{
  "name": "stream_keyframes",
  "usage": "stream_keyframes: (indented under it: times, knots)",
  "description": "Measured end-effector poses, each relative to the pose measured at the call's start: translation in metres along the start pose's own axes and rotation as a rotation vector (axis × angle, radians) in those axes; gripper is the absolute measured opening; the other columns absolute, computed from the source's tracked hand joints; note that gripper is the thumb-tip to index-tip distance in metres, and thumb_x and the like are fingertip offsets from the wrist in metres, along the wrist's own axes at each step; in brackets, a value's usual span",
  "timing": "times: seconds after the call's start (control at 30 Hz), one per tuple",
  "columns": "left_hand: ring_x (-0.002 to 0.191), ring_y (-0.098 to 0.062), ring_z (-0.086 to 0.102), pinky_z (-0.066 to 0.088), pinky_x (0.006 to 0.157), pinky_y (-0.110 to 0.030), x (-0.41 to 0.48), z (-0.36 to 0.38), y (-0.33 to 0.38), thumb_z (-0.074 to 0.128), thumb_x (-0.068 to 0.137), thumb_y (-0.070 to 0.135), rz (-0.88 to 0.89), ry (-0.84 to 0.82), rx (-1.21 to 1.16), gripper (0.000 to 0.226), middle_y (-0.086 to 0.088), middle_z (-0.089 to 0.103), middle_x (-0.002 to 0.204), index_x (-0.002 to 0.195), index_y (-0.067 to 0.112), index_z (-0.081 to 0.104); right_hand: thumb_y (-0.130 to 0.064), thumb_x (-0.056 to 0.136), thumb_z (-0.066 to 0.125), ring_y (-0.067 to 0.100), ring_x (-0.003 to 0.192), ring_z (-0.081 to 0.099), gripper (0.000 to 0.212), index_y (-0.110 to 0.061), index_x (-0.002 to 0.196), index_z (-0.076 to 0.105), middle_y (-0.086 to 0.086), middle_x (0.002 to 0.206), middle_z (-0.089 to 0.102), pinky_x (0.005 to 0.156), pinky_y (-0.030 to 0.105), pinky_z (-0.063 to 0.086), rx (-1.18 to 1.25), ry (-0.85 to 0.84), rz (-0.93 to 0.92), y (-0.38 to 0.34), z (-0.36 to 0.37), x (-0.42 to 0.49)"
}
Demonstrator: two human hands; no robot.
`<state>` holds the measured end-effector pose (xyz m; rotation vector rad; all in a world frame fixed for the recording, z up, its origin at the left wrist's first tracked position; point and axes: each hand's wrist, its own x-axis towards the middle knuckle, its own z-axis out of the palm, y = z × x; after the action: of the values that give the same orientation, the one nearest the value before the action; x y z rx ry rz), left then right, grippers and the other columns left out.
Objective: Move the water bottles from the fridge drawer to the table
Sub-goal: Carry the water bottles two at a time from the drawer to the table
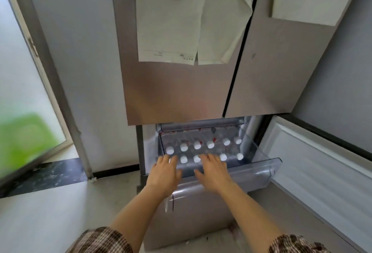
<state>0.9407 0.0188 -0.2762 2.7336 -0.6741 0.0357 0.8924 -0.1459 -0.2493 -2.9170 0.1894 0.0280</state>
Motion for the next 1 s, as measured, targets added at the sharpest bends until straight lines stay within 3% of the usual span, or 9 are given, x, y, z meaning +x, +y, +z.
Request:
stream_keyframes:
  times: [0.27, 0.43, 0.7, 0.87, 1.0]
  knots:
    - [0.126, -0.029, 0.029, 0.026, 0.099, -0.044, 0.084, 0.04, -0.014, 0.045, 0.091, 0.037, -0.196, -0.104, 0.253, 0.058, -0.006, 0.04, 0.14, 0.143, 0.022, 0.026, -0.029, 0.093, 0.051, 0.032, 0.129, 0.041, 0.057, -0.018, 0.145, 0.032, 0.013, 0.142, 0.043, 0.104, 0.04, 0.039, 0.052, -0.146, -0.133, 0.028, 0.032, 0.112]
    - [0.138, -0.031, 0.018, 0.021, 0.106, -0.047, 0.122, 0.061, -0.028, 0.051, 0.088, 0.036, -0.256, -0.131, 0.333, 0.067, -0.006, 0.029, 0.151, 0.147, 0.025, 0.021, -0.019, 0.091, 0.053, 0.032, 0.119, 0.051, 0.054, -0.022, 0.141, 0.035, 0.012, 0.138, 0.048, 0.094, 0.041, 0.048, 0.177, -0.232, -0.214, 0.032, 0.055, 0.169]
    - [0.144, -0.032, 0.009, 0.019, 0.108, -0.048, 0.143, 0.076, -0.029, 0.049, 0.091, 0.031, -0.272, -0.169, 0.424, 0.061, -0.01, 0.029, 0.153, 0.147, 0.026, 0.026, -0.015, 0.09, 0.055, 0.027, 0.123, 0.049, 0.048, -0.027, 0.135, 0.041, 0.004, 0.138, 0.047, 0.097, 0.035, 0.043, 0.312, -0.326, -0.227, 0.037, 0.081, 0.2]
    - [0.141, -0.033, 0.013, 0.021, 0.105, -0.05, 0.145, 0.071, -0.024, 0.046, 0.092, 0.018, -0.283, -0.167, 0.446, 0.053, -0.01, 0.038, 0.148, 0.143, 0.026, 0.035, -0.011, 0.088, 0.054, 0.026, 0.113, 0.053, 0.042, -0.023, 0.128, 0.05, 0.006, 0.125, 0.056, 0.092, 0.034, 0.048, 0.363, -0.291, -0.242, 0.039, 0.08, 0.197]
    - [0.132, -0.034, 0.024, 0.022, 0.099, -0.05, 0.126, 0.063, -0.019, 0.06, 0.084, 0.021, -0.25, -0.113, 0.427, 0.056, -0.009, 0.048, 0.137, 0.135, 0.033, 0.038, -0.005, 0.086, 0.052, 0.027, 0.104, 0.058, 0.035, -0.021, 0.117, 0.056, 0.008, 0.117, 0.061, 0.087, 0.039, 0.052, 0.387, -0.293, -0.282, 0.046, 0.07, 0.183]
